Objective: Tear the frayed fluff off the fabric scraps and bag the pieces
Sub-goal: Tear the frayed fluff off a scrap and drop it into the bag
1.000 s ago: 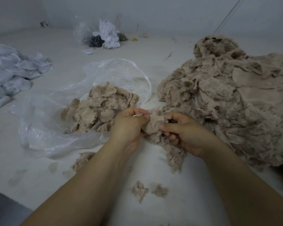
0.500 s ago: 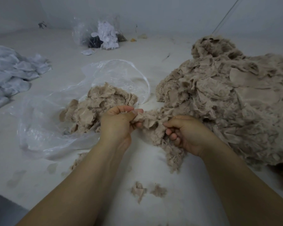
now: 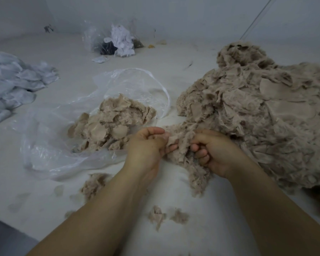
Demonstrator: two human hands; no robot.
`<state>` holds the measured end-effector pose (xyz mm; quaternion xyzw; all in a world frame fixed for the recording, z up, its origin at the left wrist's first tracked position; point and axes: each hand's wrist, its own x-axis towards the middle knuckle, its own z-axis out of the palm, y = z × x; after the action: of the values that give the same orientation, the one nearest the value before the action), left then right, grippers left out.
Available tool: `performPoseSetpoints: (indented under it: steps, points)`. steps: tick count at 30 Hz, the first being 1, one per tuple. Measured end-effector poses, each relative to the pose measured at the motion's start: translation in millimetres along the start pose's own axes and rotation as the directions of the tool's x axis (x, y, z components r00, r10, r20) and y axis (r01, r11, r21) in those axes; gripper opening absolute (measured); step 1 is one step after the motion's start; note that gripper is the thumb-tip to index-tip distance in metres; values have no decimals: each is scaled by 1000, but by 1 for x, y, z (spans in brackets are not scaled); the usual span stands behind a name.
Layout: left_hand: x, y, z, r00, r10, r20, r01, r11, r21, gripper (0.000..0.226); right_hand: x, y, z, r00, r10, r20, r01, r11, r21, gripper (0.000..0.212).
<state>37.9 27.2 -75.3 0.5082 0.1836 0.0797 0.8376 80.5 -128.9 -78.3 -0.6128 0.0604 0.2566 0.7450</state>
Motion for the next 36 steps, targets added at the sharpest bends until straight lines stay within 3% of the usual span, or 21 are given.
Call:
performPoseSetpoints:
  steps: [5, 9, 12, 18, 25, 27, 30, 31, 32, 36]
  points:
    - [5, 7, 4, 988, 139, -68, -147, 982, -116, 21, 0, 1, -5, 987, -99, 123, 90, 993, 76, 31]
    - [3, 11, 1, 991, 136, -15, -136, 984, -113, 18, -1, 2, -5, 974, -170, 148, 172, 985, -2, 41]
    - [2, 10, -2, 996, 52, 71, -52, 999, -8, 14, -2, 0, -3, 976, -130, 174, 141, 989, -53, 26]
    - [-4, 6, -1, 987, -63, 148, 18, 957, 288, 13, -3, 2, 1, 985, -82, 154, 96, 992, -83, 31]
    - [-5, 21, -16, 973, -103, 207, 25, 936, 350, 25, -4, -2, -3, 995, 17, 102, -24, 997, 68, 19]
    - [-3, 34, -29, 902, -234, 363, 17, 859, 511, 30, -4, -2, -4, 994, 13, 107, -21, 997, 71, 18]
    - [-7, 53, -40, 653, -541, 531, -36, 677, 735, 13, -5, -1, -2, 991, -23, 132, 23, 1000, 6, 32]
    - [-8, 55, -39, 617, -578, 534, -64, 640, 766, 18, -5, 0, -1, 989, -37, 144, 41, 999, -23, 38]
    - [-8, 54, -37, 636, -570, 521, -83, 620, 780, 23, -5, 0, -1, 987, -47, 156, 56, 997, -50, 41]
    - [-1, 44, -16, 923, -215, 320, -64, 733, 677, 54, -6, 1, -3, 979, -61, 194, 84, 990, -116, 32]
